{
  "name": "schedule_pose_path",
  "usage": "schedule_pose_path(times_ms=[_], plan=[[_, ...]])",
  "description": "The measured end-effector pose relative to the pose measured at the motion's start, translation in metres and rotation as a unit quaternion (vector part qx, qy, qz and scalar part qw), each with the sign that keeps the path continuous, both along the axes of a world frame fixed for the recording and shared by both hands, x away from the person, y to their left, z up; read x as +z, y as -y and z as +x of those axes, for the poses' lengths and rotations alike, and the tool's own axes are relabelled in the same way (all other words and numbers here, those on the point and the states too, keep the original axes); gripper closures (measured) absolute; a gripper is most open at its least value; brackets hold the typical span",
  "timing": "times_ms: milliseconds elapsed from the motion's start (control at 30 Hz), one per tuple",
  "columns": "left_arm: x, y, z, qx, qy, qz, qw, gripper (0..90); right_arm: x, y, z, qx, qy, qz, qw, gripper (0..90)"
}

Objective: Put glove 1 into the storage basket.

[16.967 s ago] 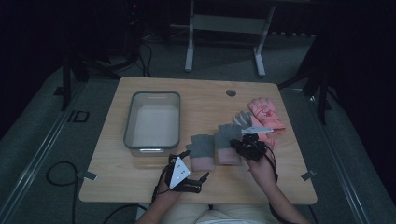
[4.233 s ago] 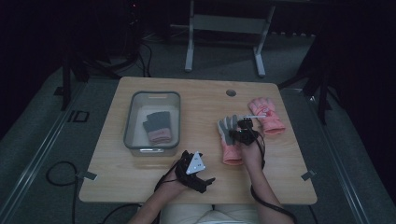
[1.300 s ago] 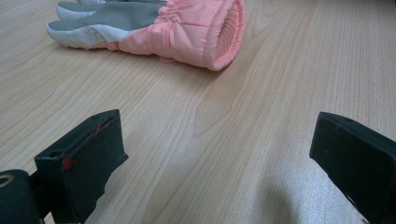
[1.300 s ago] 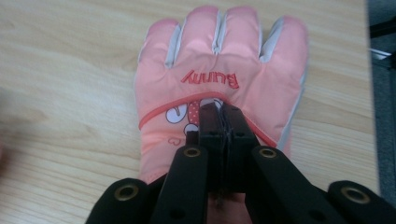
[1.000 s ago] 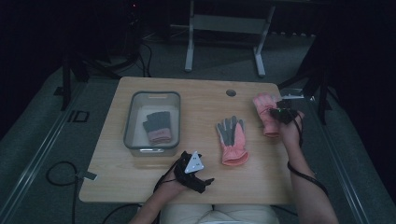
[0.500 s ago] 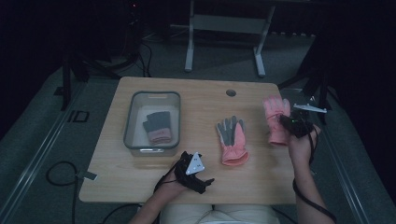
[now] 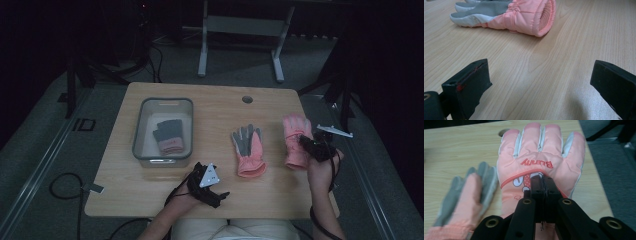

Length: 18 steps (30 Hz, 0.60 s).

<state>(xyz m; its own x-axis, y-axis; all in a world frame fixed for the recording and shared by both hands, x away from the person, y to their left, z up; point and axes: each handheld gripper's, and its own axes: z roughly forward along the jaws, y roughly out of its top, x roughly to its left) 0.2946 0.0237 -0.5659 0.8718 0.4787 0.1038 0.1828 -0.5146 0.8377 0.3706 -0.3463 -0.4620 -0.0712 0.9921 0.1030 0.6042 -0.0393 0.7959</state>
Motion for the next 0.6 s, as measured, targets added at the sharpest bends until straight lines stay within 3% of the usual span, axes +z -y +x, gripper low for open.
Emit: schedule_pose_path(times_ms=[267,500,600], plan=[[0.000,0.000,0.000,0.002,0.002,0.003,1.0000,2.0,-0.019,0.002,-0.001,-0.015,-0.017,-0.009,0.9997,88.5],[0.000,0.000,0.001,0.002,-0.001,-0.001,1.0000,2.0,-0.035,0.003,0.012,-0.018,-0.035,-0.012,0.9992,88.4],[0.000,0.000,0.000,0.001,0.000,0.001,1.0000,2.0,-0.050,0.000,0.023,-0.012,-0.051,-0.028,0.9982,88.3]])
